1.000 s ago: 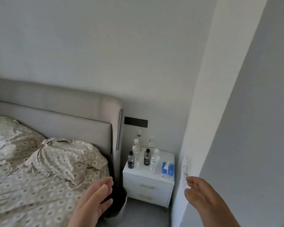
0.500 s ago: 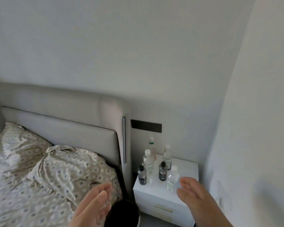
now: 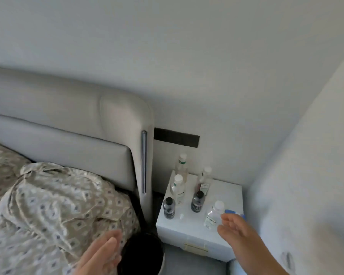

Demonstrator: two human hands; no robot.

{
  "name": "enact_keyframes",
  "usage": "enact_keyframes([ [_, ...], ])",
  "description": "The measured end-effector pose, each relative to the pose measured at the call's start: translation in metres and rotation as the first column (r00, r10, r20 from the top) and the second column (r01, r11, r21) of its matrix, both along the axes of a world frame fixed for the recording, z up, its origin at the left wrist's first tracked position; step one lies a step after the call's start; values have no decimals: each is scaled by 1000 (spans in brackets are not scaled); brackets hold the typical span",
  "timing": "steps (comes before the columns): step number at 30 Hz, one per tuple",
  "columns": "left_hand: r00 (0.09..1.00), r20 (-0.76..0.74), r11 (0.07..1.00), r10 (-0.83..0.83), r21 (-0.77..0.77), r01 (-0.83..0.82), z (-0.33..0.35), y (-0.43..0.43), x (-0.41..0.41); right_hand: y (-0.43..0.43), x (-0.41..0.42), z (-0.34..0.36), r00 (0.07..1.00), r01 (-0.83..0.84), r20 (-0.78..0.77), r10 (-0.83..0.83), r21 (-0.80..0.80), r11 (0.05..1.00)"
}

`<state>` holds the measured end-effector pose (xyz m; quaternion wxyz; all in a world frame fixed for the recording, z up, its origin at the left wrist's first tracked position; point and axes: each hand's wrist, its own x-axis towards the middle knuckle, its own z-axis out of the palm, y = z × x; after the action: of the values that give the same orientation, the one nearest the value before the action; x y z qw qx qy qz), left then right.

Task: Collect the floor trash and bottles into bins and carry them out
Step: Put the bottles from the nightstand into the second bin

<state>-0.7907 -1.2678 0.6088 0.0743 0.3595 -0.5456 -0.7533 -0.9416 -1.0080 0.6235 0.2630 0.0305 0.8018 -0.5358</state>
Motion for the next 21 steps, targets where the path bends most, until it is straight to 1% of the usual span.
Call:
enact_keyframes([
  [3,999,43,1000,-24,-3,25,-16,-16,-45,-7,-17,-28,998,48,39,-51,59,997],
  [6,997,38,998,-64,-20,65,-38,-20,-84,-12,-33,-70,991,98,81,-106,89,991],
  [9,994,36,989,-98,-108,102,-80,-19,-121,-23,-48,-123,979,133,142,-145,94,987],
  [12,990,34,972,-139,-185,143,-129,-14,-157,-41,-62,-192,981,91,155,-115,151,984],
  [14,988,47,955,-148,-255,155,-162,-8,-177,-56,-77,-238,986,73,139,-97,166,983],
  [16,990,72,927,-121,-348,138,-192,-3,-199,-69,-101,-282,997,22,67,-35,186,982],
  [18,983,154,870,-98,-467,160,-224,2,-211,-81,-118,-322,1000,-31,5,31,237,971],
  [19,977,196,842,-88,-509,178,-235,5,-217,-86,-123,-337,999,-31,-26,39,252,967],
  [21,961,266,756,-80,-612,233,-258,10,-228,-92,-132,-359,993,-24,-104,52,253,967],
])
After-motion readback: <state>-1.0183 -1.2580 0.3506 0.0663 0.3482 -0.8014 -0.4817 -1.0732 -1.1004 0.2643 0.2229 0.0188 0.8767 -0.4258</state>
